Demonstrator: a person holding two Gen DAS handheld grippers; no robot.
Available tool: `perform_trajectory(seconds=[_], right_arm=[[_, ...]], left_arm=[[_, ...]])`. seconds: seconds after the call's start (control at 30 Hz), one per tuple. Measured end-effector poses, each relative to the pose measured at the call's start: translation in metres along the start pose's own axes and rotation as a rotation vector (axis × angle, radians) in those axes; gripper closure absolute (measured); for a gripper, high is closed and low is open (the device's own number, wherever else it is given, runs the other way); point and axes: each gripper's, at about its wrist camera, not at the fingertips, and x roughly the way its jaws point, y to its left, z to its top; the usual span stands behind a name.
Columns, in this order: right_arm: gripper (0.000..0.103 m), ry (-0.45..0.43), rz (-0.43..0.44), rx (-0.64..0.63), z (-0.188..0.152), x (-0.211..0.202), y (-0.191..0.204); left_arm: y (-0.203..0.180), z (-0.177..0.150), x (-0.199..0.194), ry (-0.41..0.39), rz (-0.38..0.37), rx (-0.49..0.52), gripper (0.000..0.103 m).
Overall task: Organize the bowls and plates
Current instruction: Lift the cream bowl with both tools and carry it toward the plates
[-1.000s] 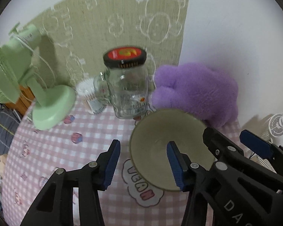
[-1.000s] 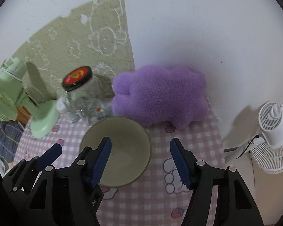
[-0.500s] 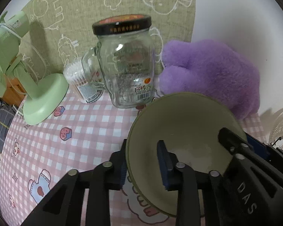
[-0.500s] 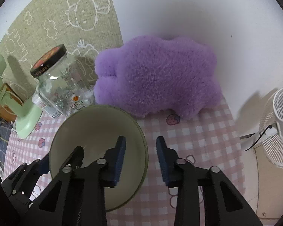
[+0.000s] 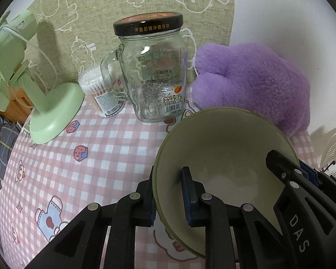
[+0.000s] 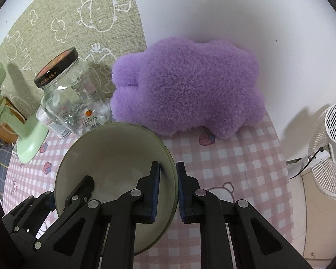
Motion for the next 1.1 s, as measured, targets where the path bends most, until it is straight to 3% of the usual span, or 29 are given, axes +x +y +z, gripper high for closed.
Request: perform_trajectory(seconds=[0.2, 0.6, 1.1], right_arm=[[0.086, -0.011, -0.005, 0.005, -0.004, -0.026, 0.0], [0.086, -0.075, -0.016, 0.015, -0.02, -0.108, 0.012], [0.086, -0.18, -0.048, 0.037, -0.077, -0.23, 0.061]], left_arm=[[0.003, -0.003, -0.021, -0.006, -0.013, -0.009, 0.086], [0.016, -0.017, -0.1, -0.083, -0.032, 0.011, 0.086], [0.066, -0.066, -0.207, -0.204, -0.076, 0.027, 0.086]])
